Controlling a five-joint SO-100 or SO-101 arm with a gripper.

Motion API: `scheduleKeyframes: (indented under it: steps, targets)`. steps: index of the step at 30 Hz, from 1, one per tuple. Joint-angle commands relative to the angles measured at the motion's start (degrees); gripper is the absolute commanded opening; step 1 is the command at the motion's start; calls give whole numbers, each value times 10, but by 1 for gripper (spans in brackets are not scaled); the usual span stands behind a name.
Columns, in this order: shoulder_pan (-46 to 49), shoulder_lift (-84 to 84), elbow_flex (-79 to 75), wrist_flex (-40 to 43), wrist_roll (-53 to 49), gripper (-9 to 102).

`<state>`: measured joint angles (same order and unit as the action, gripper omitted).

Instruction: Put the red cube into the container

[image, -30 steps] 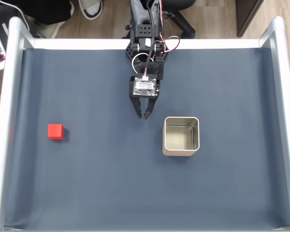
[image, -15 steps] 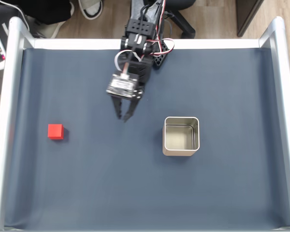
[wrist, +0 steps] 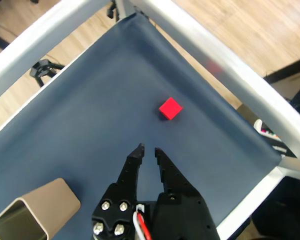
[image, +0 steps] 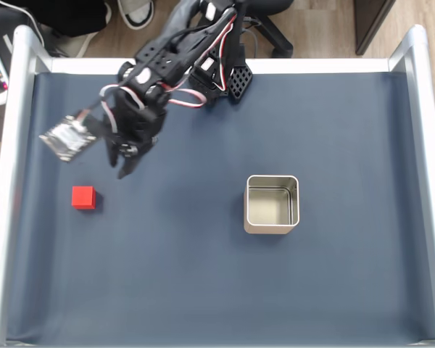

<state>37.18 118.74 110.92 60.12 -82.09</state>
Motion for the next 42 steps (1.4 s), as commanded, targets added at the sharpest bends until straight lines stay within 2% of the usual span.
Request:
scheduleKeyframes:
  steps: [1,7,12,31,42]
  targets:
    - [35,-31,-55,-1,31,10]
    - [91,-117,-119,-22,95,24]
    - [110,-178,-156,-23,134,31]
    - [102,-334,-183,-128,226,34]
    - [87,-387,-207,-151,239,33]
